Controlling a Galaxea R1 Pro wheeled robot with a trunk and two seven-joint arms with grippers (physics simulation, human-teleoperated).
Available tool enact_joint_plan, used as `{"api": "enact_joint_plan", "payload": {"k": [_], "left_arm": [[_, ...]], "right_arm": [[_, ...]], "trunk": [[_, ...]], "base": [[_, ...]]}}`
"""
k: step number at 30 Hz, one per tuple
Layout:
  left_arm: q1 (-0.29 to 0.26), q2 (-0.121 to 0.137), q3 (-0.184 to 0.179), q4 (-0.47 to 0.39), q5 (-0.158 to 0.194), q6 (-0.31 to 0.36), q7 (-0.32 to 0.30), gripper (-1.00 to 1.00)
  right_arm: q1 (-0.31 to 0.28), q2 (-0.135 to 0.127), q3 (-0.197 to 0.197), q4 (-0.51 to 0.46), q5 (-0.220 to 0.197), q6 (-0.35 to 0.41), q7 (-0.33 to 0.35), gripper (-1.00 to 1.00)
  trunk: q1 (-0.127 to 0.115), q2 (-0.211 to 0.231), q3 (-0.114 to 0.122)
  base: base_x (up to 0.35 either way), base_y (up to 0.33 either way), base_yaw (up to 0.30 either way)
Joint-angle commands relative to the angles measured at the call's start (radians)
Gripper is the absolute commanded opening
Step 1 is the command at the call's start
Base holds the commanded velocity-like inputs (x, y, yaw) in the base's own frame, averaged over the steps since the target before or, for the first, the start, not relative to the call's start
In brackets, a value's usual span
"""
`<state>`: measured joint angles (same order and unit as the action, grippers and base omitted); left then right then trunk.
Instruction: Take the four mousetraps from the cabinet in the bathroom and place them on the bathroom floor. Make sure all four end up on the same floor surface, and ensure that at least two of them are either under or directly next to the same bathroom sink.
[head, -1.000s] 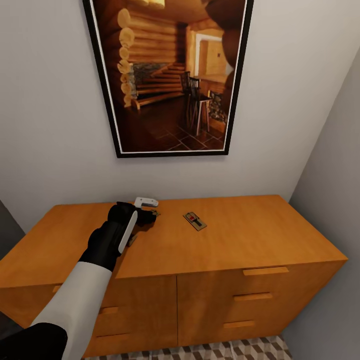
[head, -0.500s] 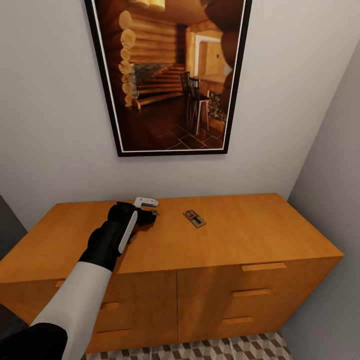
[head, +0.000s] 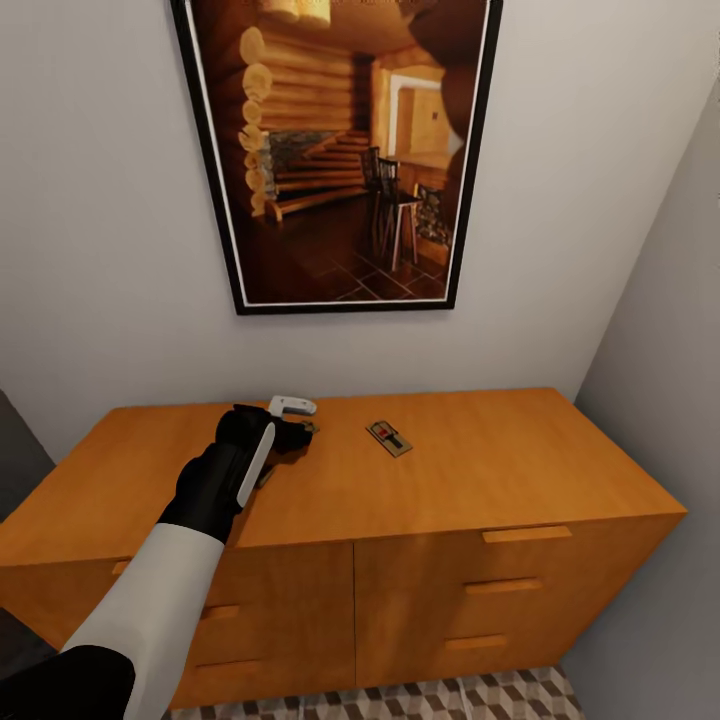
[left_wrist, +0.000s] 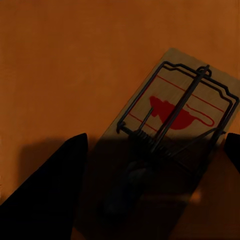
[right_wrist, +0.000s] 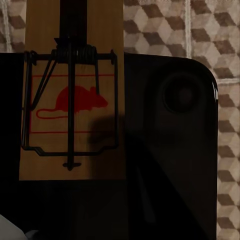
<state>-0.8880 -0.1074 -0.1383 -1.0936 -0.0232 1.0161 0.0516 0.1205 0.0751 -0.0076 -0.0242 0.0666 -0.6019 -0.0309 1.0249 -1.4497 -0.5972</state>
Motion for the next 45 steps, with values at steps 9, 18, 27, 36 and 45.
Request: {"api": "enact_joint_plan", "payload": {"k": [9,18,27,36,45], "left_arm": [[0.0,0.0,-0.001,0.035,0.003,0.004,0.002,-1.0],[0.0,0.0,-0.001,0.04,0.003,0.003,0.002,-1.0],[0.0,0.0,-0.001,0.043,0.003,0.002,0.002,-1.0],[0.0,0.0,-0.001,0.044,0.003,0.002,0.002,-1.0],[0.0,0.0,-0.001,0.047,0.003,0.002,0.002,-1.0]], "right_arm": [[0.001,0.0,-0.002,-0.002,0.004,-0.001,0.0,-1.0],[0.001,0.0,-0.002,-0.002,0.004,-0.001,0.001,-1.0],[0.001,0.0,-0.002,-0.002,0.004,-0.001,0.0,-1.0],[0.001,0.0,-0.002,-0.002,0.004,-0.001,0.001,-1.0],[0.001,0.0,-0.002,-0.002,0.004,-0.001,0.0,-1.0]], "trunk": [[0.0,0.0,0.013],[0.0,0.0,0.028],[0.0,0.0,0.043],[0.0,0.0,0.057],[0.0,0.0,0.072]], "base": [[0.0,0.0,0.0],[0.0,0.0,0.0],[0.0,0.0,0.0],[0.0,0.0,0.0],[0.0,0.0,0.0]]}}
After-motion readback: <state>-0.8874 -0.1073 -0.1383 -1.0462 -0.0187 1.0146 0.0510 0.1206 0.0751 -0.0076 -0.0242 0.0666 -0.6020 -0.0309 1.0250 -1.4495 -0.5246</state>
